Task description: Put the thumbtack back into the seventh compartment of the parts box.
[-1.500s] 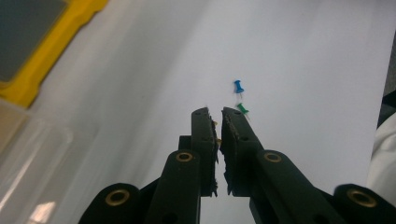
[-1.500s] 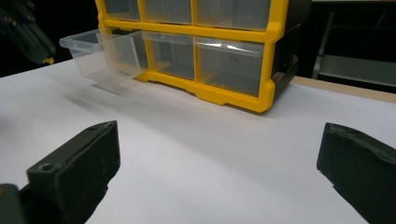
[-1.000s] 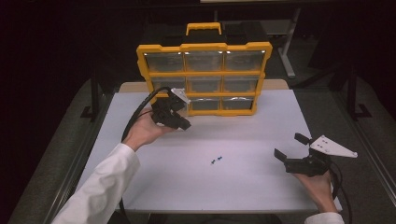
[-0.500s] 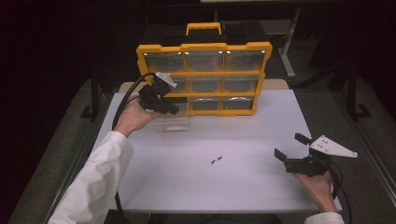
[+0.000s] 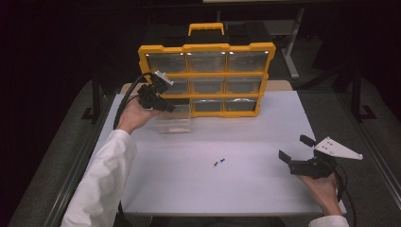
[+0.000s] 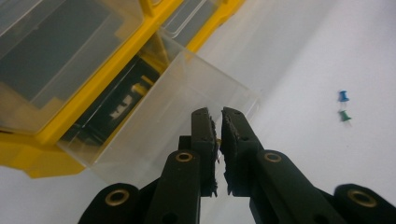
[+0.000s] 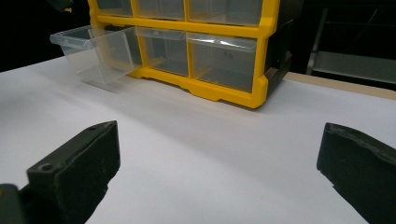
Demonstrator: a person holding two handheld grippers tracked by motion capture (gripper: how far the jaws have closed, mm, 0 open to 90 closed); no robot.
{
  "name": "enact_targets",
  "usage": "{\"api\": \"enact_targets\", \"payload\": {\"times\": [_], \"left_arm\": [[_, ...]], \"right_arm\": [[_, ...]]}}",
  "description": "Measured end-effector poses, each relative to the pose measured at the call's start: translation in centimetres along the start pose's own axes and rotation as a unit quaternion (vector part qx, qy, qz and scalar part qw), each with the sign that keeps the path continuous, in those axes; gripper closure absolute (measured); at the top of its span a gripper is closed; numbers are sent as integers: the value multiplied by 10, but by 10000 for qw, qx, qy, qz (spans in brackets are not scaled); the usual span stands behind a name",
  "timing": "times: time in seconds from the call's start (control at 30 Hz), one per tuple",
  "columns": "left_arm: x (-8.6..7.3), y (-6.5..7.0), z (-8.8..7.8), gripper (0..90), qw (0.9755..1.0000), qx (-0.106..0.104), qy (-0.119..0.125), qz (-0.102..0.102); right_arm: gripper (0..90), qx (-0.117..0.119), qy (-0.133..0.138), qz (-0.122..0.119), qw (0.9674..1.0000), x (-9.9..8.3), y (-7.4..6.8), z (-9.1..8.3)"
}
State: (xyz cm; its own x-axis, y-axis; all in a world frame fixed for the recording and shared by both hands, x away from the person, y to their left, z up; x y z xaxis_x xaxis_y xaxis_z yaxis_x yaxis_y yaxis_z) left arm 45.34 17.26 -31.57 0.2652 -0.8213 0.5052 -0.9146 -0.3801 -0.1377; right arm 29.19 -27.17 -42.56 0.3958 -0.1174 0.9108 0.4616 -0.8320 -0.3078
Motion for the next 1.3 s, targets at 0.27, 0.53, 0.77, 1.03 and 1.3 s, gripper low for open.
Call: {"api": "enact_targets", "payload": {"times": [0.27,0.53,0.77,1.03,1.3], "left_arm": [[-1,-6,-7,424,9987,148,292,-401],[1,3,-10,140,9963,-140,672,-525],[12,24,-11,91,9958,-48,854,-315],[26,54,-2,63,9956,-267,862,-233],[35,75,17,64,9947,-456,910,-125]], "right_arm": [[0,3,7,13,10000,0,0,0],[0,14,-8,33,10000,0,0,0],[0,8,17,45,10000,0,0,-1],[0,1,22,40,10000,0,0,-1],[0,10,40,42,10000,0,1,-2]]}}
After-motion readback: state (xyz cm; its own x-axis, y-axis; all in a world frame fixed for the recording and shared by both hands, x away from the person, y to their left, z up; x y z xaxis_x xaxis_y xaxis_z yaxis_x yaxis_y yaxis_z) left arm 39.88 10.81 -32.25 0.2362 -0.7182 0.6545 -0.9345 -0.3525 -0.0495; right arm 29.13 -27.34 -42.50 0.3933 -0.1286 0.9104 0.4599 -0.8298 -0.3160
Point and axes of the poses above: each handheld gripper's, and its own axes: z roughly forward along the jaws, x roughly out of its top, y roughly to its right, the point moved 3 cm from there along z, roughly forward along the jaws, and after that the axes turned 14 degrees about z, right-handed, at the moved point
